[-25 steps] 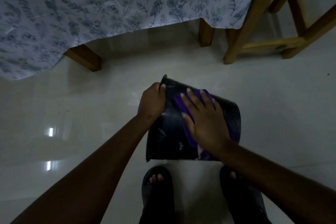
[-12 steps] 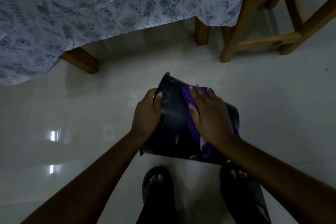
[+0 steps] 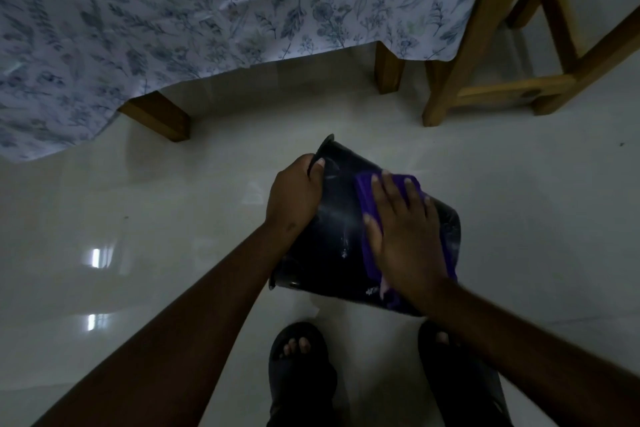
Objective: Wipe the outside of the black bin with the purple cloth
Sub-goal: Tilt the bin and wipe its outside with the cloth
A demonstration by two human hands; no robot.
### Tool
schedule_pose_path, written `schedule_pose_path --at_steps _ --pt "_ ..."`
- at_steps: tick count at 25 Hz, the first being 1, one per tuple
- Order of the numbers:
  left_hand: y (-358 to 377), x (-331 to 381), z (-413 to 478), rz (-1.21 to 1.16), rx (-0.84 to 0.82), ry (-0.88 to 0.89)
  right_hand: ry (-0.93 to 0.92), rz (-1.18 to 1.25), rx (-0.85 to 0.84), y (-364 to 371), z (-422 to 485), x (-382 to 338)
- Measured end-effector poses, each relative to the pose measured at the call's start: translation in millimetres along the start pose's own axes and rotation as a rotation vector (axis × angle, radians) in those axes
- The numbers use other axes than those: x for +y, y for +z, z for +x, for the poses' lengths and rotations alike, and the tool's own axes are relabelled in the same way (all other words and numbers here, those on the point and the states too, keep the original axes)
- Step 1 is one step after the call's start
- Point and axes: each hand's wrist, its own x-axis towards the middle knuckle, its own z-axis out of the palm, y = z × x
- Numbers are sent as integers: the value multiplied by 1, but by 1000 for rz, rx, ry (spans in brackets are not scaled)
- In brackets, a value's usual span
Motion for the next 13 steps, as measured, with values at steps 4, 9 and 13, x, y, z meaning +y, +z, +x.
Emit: schedule_pose_path --at_steps 4,9,13 --pt "-2 10 5 -61 -52 13 -168 -52 26 3 -2 -10" --pt "-12 0 -25 -158 -133 42 87 211 21 -24 75 34" --pt "-5 -6 -22 -102 -64 3 -106 -49 45 -3 -6 11"
